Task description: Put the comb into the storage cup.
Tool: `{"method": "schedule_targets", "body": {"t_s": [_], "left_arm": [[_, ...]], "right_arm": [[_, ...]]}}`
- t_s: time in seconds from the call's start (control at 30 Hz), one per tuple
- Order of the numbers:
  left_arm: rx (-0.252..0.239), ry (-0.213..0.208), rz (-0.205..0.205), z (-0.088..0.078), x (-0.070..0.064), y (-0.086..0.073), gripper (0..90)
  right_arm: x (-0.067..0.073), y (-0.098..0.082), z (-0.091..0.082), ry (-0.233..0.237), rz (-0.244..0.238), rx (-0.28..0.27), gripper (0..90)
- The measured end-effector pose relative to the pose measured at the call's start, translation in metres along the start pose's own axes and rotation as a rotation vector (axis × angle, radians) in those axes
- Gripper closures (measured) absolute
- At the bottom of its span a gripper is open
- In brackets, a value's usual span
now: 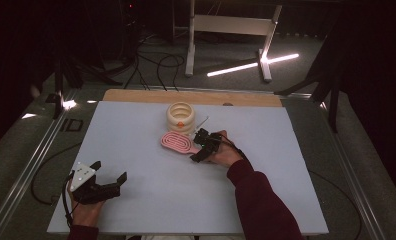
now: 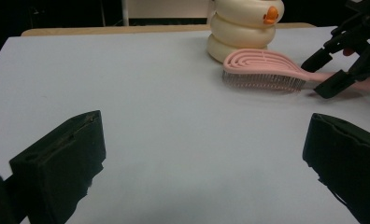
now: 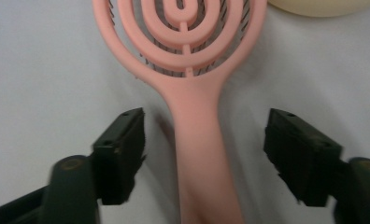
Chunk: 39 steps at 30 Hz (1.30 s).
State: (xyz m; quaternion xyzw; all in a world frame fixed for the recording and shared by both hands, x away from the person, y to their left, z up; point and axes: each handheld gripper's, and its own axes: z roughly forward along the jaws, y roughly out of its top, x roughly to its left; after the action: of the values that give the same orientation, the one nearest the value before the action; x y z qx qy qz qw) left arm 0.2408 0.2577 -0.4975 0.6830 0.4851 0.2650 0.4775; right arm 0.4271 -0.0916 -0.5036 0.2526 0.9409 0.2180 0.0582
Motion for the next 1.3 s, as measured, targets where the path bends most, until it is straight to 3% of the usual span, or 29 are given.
{"method": "schedule_targets", "body": {"t_s": [0.23, 0.27, 0.37, 0.7, 0.87, 0.93, 1.03, 1.3], "left_arm": [[0.005, -0.003, 0.002, 0.0013, -0.0006, -0.0003, 0.0], [0.005, -0.004, 0.001, 0.0015, -0.0007, -0.0004, 0.0], [0.008, -0.005, 0.003, 0.0018, -0.0012, -0.0005, 0.0], [0.008, -0.005, 0.001, 0.0019, -0.001, -0.0008, 0.0], [0.01, -0.006, 0.001, 0.0019, -0.001, -0.001, 0.0], [0.011, -0.006, 0.003, 0.002, -0.001, -0.001, 0.0], [0.012, -0.006, 0.003, 0.002, -0.0007, -0.0011, 0.0], [0.014, -0.005, 0.004, 0.0024, -0.0005, -0.0013, 0.0]], "right_arm": [[0.001, 0.0047, 0.0027, 0.004, -0.004, 0.009, 42.4], [0.001, 0.0075, 0.003, 0.007, -0.032, 0.015, 49.2], [0.0024, 0.0097, 0.0027, 0.017, -0.054, 0.029, 54.7], [0.0001, 0.009, 0.0016, 0.03, -0.056, 0.034, 65.6], [0.0006, 0.0085, 0.0013, 0.029, -0.067, 0.033, 67.3], [-0.0007, 0.0082, 0.0014, 0.029, -0.102, 0.031, 68.0], [0.0025, 0.0087, 0.0003, 0.024, -0.088, 0.043, 68.6], [0.0049, 0.0035, -0.0031, 0.037, -0.111, 0.041, 69.9]]}}
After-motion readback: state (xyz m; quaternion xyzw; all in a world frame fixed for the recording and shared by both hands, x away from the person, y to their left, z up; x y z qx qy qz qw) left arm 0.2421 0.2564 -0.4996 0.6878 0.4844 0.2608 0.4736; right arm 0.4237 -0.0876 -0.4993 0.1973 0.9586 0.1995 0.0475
